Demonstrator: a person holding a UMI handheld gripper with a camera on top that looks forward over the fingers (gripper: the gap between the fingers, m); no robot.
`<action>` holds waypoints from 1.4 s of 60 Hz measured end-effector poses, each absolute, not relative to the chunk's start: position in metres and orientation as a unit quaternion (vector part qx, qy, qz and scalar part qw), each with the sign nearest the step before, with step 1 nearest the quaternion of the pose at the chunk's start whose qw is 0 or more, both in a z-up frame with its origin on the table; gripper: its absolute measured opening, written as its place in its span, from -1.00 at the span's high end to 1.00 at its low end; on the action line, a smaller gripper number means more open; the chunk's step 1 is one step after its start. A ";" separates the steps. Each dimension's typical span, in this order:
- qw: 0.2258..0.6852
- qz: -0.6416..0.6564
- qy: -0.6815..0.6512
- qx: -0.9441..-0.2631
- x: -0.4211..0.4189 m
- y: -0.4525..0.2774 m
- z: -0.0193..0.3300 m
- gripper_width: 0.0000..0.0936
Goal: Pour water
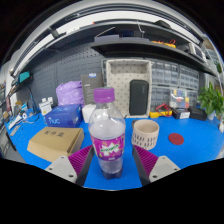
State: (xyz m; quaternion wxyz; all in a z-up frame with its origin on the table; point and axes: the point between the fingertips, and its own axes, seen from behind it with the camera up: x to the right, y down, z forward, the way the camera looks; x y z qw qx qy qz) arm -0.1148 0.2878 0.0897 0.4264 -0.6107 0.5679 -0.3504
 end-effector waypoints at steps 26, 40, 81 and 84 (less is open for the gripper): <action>0.501 -0.403 0.512 -0.569 -0.074 0.302 0.104 0.08; 0.496 -0.390 0.510 -0.585 -0.074 0.304 0.102 0.11; 0.641 0.033 0.760 -0.100 0.039 0.292 0.148 0.11; 0.635 0.059 0.767 -0.070 0.044 0.293 0.143 0.11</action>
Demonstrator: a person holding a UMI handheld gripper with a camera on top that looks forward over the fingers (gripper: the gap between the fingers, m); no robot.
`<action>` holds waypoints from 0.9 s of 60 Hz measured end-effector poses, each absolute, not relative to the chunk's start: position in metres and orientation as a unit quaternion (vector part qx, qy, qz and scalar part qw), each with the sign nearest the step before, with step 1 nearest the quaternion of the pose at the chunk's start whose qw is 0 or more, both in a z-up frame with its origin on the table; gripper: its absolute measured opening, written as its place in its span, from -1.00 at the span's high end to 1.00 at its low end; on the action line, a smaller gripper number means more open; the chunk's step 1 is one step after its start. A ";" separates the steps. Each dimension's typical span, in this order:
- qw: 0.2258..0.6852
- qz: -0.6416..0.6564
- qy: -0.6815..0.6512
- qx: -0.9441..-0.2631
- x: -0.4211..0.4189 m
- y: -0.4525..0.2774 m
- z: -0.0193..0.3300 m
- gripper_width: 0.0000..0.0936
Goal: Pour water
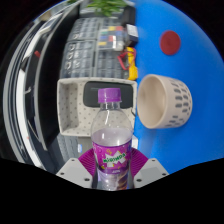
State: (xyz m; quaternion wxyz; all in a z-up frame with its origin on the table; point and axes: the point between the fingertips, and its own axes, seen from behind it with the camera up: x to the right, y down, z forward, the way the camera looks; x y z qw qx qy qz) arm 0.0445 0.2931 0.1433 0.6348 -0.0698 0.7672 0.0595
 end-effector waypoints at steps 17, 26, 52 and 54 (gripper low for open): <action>0.604 0.215 0.758 0.115 0.065 0.301 0.144 0.11; 0.600 0.221 0.753 0.154 0.067 0.289 0.146 0.11; 0.649 -0.044 0.735 -0.192 0.063 0.225 0.231 0.10; 0.650 -0.090 0.719 -0.227 0.061 0.209 0.244 0.11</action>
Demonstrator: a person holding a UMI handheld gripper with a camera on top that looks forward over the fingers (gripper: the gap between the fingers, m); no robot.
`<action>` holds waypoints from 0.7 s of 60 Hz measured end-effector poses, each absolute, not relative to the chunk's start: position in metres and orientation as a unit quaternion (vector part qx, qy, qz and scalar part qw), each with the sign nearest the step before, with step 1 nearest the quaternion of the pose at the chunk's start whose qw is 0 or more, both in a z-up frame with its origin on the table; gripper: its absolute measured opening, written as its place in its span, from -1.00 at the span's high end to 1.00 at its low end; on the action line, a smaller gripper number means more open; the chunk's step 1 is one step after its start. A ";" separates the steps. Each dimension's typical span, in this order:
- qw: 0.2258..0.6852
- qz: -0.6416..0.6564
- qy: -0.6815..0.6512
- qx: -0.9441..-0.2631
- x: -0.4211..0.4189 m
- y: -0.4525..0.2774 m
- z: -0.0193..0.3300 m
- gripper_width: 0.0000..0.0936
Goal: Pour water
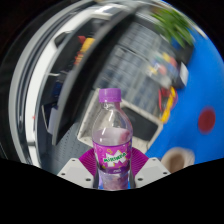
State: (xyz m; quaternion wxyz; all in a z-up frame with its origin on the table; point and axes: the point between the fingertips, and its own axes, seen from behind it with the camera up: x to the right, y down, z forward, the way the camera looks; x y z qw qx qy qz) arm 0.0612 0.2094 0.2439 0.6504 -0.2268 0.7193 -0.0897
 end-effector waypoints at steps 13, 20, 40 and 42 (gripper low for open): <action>0.579 -0.367 0.634 -0.358 0.061 0.091 0.286 0.10; 0.517 -0.428 0.616 -0.412 0.063 0.045 0.256 0.10; 0.438 -0.427 0.603 -0.512 0.072 -0.001 0.140 0.10; 0.432 -0.427 0.601 -0.519 0.072 -0.003 0.131 0.10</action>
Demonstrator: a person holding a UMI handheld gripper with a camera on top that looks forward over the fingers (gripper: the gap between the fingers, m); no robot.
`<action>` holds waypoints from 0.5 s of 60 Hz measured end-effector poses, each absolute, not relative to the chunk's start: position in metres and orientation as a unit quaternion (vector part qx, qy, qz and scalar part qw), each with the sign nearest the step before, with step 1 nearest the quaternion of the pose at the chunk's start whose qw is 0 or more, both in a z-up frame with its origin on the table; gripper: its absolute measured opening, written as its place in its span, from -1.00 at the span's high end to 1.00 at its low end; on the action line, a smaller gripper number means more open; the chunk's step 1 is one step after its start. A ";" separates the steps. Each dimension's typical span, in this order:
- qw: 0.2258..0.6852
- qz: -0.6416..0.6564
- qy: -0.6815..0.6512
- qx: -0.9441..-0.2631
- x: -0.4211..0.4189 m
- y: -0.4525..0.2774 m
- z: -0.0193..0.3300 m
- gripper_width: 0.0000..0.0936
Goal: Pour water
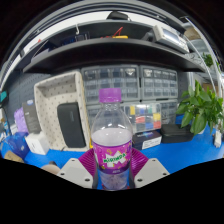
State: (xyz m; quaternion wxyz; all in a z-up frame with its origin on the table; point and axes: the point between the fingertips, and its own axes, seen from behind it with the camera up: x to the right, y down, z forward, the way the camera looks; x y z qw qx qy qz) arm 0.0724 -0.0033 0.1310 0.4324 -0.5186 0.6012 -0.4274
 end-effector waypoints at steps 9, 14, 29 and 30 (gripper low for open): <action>0.430 -0.423 0.587 -0.539 0.070 0.000 0.101 0.05; 0.433 -0.433 0.578 -0.539 0.063 0.002 0.105 0.07; 0.436 -0.437 0.588 -0.523 0.063 -0.002 0.104 -0.12; 0.436 -0.437 0.588 -0.523 0.063 -0.002 0.103 -0.14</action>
